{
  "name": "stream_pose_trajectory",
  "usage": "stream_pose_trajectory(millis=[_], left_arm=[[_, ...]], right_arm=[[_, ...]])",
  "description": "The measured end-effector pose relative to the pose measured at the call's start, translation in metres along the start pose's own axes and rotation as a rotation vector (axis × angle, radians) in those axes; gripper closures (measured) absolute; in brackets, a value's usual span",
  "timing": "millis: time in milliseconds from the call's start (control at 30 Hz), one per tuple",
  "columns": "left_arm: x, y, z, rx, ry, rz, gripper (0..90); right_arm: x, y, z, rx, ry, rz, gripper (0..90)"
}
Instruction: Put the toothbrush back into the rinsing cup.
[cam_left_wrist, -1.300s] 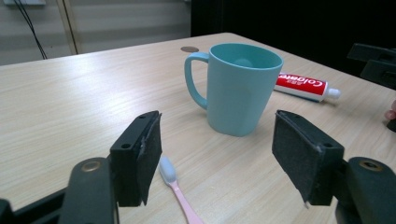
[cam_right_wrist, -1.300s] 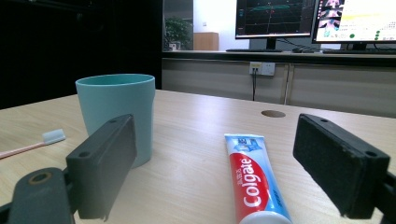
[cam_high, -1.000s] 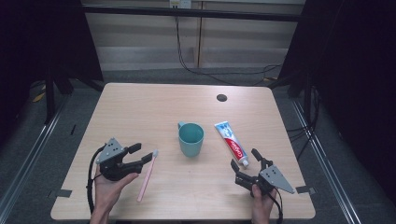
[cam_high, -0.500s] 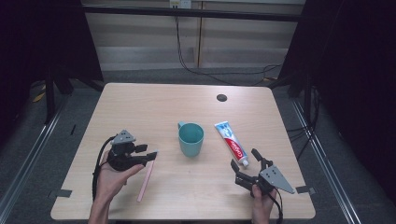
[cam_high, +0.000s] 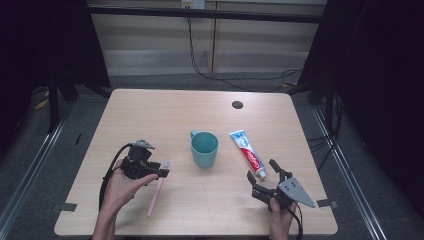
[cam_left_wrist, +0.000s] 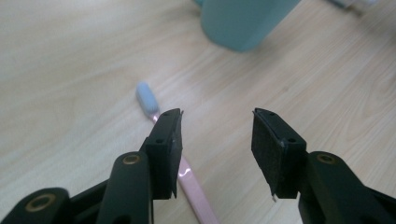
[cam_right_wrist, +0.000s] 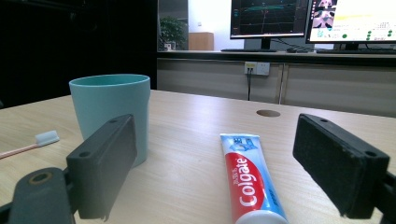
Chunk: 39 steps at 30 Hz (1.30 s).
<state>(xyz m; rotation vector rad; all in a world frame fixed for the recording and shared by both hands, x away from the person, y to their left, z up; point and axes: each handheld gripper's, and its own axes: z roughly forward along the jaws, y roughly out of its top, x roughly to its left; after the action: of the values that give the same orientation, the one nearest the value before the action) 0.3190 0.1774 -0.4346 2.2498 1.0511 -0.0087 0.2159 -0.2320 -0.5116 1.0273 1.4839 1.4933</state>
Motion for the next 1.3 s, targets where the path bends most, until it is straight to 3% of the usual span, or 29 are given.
stream_pose_trajectory(millis=[133,233,300,367,433,533,633,833,1300], left_arm=[[0.007,-0.001,0.005,0.076,-0.031,-0.044,55.0],[0.011,-0.003,0.01,0.146,0.025,-0.08,60.8],[0.015,-0.003,0.013,0.176,0.023,-0.101,62.9],[0.017,-0.002,0.015,0.219,0.014,-0.096,64.0],[0.015,-0.001,0.016,0.22,0.023,-0.101,67.0],[0.012,-0.003,0.017,0.252,0.031,-0.072,71.3],[0.01,-0.005,0.022,0.287,0.027,-0.07,71.9],[0.005,-0.004,0.027,0.328,0.071,-0.065,71.5],[0.001,-0.003,0.037,0.366,0.082,-0.048,71.4]], right_arm=[[0.0,0.0,0.0,0.0,0.0,0.0,13.0],[0.0,0.0,0.0,0.0,0.0,0.0,13.0],[0.0,0.0,0.0,0.0,-0.001,0.0,12.9],[0.0,0.0,0.0,0.0,-0.001,0.0,12.9],[0.0,0.0,0.0,0.0,-0.001,0.0,12.9],[0.0,0.0,0.0,0.0,-0.001,0.0,12.9],[0.0,0.0,0.0,-0.001,0.0,0.0,13.0],[0.0,0.0,0.0,0.0,-0.001,0.0,13.0],[0.0,0.0,0.0,0.0,-0.001,0.001,13.0]])
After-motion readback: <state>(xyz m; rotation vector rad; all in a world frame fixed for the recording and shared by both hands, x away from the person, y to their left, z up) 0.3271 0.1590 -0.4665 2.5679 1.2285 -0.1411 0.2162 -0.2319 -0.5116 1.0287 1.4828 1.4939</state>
